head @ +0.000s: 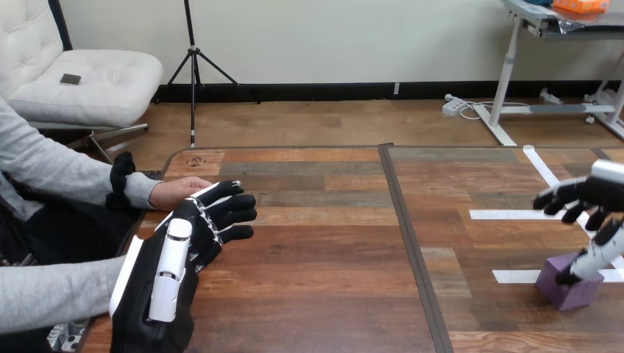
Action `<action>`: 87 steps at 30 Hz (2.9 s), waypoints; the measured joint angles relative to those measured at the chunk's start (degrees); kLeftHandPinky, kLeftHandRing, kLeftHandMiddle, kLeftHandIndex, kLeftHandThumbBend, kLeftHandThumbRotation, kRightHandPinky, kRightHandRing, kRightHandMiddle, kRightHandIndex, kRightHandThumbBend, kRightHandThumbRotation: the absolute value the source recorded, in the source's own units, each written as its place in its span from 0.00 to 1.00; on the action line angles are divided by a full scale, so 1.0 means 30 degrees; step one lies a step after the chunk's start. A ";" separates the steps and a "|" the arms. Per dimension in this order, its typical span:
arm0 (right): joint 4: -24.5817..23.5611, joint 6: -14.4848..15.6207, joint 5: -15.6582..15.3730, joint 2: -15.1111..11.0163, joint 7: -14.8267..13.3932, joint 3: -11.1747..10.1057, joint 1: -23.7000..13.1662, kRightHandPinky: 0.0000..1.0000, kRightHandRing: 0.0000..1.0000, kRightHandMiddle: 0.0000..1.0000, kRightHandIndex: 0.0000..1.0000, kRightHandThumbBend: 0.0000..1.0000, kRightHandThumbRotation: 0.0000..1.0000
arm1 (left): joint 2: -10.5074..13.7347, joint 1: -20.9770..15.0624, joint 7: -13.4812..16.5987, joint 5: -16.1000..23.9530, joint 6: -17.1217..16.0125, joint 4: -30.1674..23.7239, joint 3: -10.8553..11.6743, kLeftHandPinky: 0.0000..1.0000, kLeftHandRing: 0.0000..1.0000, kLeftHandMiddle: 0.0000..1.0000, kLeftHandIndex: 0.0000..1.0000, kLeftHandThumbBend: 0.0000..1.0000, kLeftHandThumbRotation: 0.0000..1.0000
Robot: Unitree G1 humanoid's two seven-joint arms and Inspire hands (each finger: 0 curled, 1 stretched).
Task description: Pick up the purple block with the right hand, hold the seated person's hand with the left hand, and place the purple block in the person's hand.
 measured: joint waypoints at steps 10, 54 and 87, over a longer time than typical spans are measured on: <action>0.0090 0.0147 -0.0264 0.0059 -0.0162 0.0404 0.0499 0.71 0.81 0.86 0.85 1.00 0.09 | -0.0002 0.0000 -0.0016 0.0002 -0.0088 0.0000 0.0022 0.69 0.73 0.71 0.71 0.37 1.00; 0.1338 0.0008 -0.2302 0.0274 -0.2434 0.2523 0.0721 0.64 0.74 0.80 0.80 1.00 0.00 | 0.0064 -0.0006 -0.1207 -0.1018 -0.0212 0.0070 0.0223 0.69 0.74 0.70 0.70 0.49 1.00; 0.2724 -0.1597 -0.3810 0.1170 -0.7870 0.3569 0.0767 0.38 0.45 0.50 0.47 0.82 0.00 | -0.0710 -0.0539 -0.2004 -0.2256 -0.2700 0.1538 0.0766 0.53 0.66 0.64 0.61 0.65 1.00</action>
